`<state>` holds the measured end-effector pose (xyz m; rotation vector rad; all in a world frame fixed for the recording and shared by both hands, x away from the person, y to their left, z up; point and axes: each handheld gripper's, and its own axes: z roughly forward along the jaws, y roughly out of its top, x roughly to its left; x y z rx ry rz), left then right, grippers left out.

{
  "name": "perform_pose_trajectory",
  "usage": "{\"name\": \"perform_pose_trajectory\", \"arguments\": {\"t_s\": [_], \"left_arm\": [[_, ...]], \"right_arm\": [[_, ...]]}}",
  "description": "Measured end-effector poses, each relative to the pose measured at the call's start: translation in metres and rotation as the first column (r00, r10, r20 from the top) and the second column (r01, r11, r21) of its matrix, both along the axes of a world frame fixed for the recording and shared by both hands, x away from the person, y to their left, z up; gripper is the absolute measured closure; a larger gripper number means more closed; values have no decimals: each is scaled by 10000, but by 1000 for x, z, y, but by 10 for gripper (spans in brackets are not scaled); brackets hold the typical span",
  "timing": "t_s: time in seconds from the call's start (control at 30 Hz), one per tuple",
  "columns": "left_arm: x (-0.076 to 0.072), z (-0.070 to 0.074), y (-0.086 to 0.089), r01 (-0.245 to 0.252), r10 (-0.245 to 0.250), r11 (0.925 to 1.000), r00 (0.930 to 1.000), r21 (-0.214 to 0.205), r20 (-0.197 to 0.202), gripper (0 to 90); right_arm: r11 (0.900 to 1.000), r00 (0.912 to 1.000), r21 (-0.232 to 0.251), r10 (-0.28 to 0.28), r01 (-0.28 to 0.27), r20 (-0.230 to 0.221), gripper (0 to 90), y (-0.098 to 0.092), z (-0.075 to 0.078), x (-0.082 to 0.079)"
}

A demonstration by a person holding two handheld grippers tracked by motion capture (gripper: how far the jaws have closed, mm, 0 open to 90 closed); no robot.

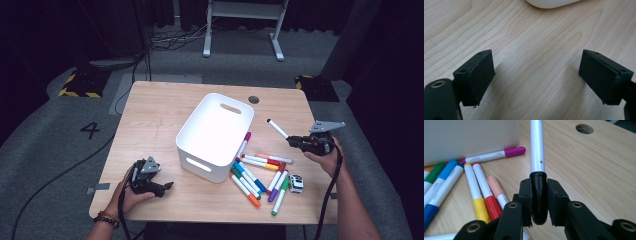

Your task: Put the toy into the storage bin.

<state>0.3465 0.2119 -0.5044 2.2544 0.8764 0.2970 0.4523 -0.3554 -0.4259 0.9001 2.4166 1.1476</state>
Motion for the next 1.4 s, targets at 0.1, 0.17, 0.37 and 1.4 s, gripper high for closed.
{"name": "perform_pose_trajectory", "arguments": {"t_s": [0.1, 0.17, 0.37, 1.4], "left_arm": [[0, 0, 0, -9, 9, 10000, 10000, -5, 0, 132], [0, 0, 0, -9, 9, 10000, 10000, -4, 1, 133], [0, 0, 0, 1, -1, 10000, 10000, -4, 7, 133], [0, 0, 0, -26, 26, 10000, 10000, -1, -59, 132]], "right_arm": [[9999, 9997, 95, 37, -39, 236, 753, 1, 9, -3], [9999, 9996, 160, 54, -59, 280, 753, 2, 12, -4], [9993, 9983, 235, 282, -294, 504, 753, 8, 24, -8], [9765, 9717, 668, 1948, -2050, 1334, 753, 82, 84, -21]]}}
